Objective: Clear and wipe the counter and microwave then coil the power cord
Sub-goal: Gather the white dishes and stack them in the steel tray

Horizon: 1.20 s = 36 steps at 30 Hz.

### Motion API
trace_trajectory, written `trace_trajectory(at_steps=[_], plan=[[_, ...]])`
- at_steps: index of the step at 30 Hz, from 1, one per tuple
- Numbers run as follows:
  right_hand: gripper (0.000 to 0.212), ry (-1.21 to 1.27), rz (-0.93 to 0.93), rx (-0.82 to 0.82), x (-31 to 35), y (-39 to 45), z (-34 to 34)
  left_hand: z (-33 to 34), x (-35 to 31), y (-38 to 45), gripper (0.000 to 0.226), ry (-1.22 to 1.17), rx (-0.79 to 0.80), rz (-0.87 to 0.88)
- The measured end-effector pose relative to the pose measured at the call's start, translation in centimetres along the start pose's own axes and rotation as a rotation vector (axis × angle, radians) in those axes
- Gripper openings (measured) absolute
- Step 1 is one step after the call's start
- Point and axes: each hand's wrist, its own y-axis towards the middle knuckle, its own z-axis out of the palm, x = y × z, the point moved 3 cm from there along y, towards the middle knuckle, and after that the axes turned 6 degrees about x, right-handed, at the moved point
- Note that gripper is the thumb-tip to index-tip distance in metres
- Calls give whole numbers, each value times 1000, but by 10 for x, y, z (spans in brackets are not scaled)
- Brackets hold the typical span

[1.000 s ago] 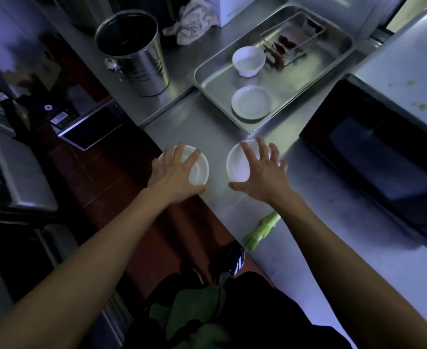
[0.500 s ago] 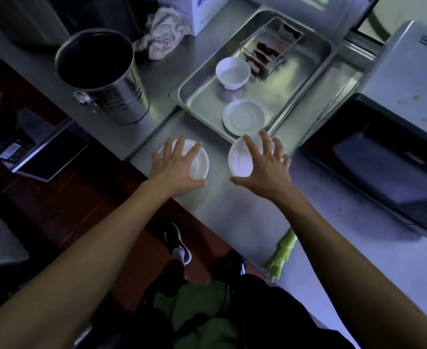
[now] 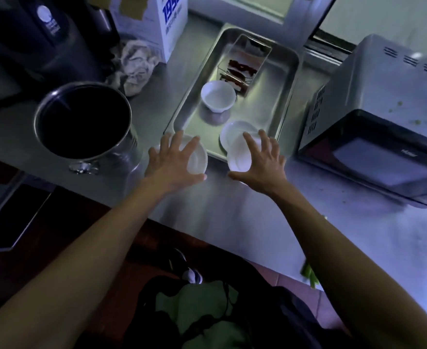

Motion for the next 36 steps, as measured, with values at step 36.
trace_trajectory(at_steps=[36], plan=[[115, 2, -6, 263, -22, 160, 61, -3, -11, 152, 107, 70, 140, 113]])
